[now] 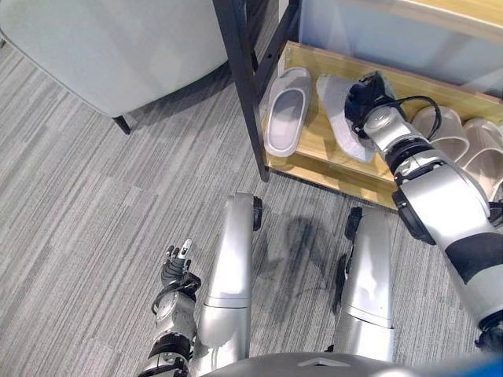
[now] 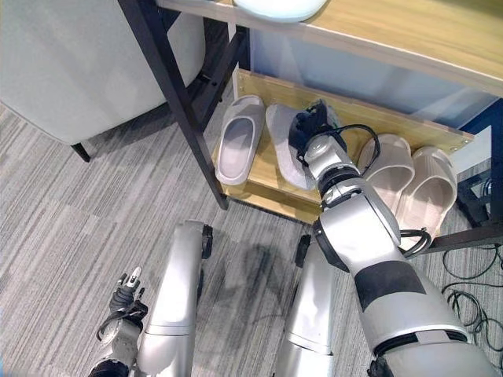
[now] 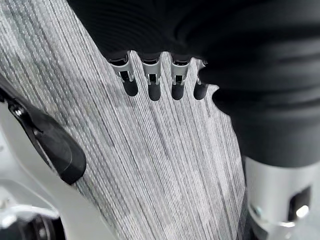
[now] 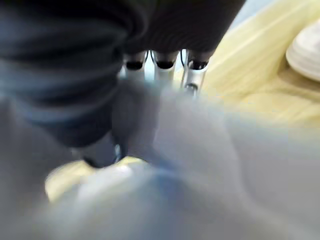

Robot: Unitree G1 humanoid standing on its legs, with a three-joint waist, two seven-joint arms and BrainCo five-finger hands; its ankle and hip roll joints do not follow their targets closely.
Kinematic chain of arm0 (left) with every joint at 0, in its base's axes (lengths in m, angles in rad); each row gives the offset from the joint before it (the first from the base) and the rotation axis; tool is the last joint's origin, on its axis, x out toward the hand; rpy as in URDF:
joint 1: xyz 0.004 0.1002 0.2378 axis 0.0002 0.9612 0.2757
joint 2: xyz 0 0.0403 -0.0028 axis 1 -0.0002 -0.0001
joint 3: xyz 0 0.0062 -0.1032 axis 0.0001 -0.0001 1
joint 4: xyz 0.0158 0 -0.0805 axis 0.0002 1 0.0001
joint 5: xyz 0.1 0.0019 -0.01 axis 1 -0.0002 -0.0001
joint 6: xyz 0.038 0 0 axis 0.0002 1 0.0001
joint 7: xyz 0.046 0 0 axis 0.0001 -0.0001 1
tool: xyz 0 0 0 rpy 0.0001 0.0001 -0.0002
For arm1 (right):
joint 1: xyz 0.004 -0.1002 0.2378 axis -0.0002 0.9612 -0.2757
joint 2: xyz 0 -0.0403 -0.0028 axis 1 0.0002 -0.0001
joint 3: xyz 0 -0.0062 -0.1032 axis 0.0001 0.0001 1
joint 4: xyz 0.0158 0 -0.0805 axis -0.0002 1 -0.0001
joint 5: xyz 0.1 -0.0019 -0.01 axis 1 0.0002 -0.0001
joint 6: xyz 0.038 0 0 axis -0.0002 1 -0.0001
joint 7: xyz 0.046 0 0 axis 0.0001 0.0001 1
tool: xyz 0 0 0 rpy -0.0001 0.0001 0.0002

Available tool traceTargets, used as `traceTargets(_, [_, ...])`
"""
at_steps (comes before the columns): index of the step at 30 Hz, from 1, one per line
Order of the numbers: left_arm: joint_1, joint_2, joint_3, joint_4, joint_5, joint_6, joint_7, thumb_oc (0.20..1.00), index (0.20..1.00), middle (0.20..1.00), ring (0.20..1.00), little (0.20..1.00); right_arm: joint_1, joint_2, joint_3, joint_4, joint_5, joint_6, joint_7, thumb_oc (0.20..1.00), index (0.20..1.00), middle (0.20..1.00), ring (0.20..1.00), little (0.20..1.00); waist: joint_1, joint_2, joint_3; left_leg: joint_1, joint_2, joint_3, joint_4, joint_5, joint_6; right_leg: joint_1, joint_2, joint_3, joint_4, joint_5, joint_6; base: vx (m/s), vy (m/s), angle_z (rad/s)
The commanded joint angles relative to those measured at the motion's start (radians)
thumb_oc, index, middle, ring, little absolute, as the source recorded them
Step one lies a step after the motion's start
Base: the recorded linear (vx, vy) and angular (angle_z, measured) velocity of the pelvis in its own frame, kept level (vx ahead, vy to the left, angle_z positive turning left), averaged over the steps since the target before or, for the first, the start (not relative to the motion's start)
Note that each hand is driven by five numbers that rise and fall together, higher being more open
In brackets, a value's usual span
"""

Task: Arrange the slippers neatly on the shoe rack.

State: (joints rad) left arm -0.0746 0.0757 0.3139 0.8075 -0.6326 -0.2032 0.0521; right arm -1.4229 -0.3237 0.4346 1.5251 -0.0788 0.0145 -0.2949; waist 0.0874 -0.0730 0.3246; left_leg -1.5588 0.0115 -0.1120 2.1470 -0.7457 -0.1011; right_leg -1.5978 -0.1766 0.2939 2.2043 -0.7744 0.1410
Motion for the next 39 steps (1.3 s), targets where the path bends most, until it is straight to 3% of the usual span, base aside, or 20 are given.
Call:
traceTargets(1, [0.024,-0.023,-0.064,-0.06,0.073,-0.041,0.033,1.0,1.0,1.0,1.0,1.0,-0.191,-0.05,0.027,0.035,0.046,-0.045,-0.027,1.0,1.0,1.0,1.0,1.0,0.019,0.005,0.029,-0.011,0.019,-0.006,0.102,-0.086,0.087,0.078,-0.012,0.053,0.017,0.138,-0.13,0.0,0.044,0.0])
traceTargets(9, [0.027,-0.02,-0.119,-0.049,0.131,-0.054,0.085,1.0,1.0,1.0,1.0,1.0,-0.184,-0.055,-0.029,0.032,0.093,-0.047,-0.015,1.0,1.0,1.0,1.0,1.0,0.014,0.01,0.032,-0.011,0.022,-0.003,0.11,-0.089,0.087,0.074,-0.011,0.052,0.032,0.139,-0.138,0.0,0.004,0.0])
traceTargets(16, [0.007,0.003,-0.163,-0.003,0.179,-0.066,0.09,1.0,1.0,1.0,1.0,1.0,-0.145,-0.045,-0.163,-0.077,0.192,-0.088,-0.037,1.0,1.0,1.0,1.0,1.0,-0.007,0.013,0.035,-0.011,0.035,-0.002,0.11,-0.088,0.087,0.071,-0.002,0.052,0.044,0.141,-0.145,-0.01,-0.001,0.0])
traceTargets(26, [-0.041,0.026,-0.159,0.091,0.173,-0.066,0.095,1.0,1.0,1.0,1.0,1.0,0.03,-0.03,-0.212,-0.406,0.241,-0.071,0.047,1.0,1.0,1.0,1.0,1.0,-0.064,0.028,0.054,-0.011,0.048,-0.001,0.109,-0.086,0.086,0.074,0.02,0.047,0.039,0.153,-0.149,-0.02,-0.013,-0.05])
traceTargets(39, [-0.071,0.029,-0.199,0.118,0.23,-0.093,0.142,1.0,1.0,1.0,1.0,1.0,0.233,0.016,-0.269,-0.745,0.201,-0.035,0.058,1.0,1.0,1.0,1.0,1.0,-0.088,0.032,0.067,-0.011,0.047,-0.006,0.115,-0.078,0.088,0.074,0.037,0.044,0.047,0.157,-0.146,-0.01,-0.027,-0.02])
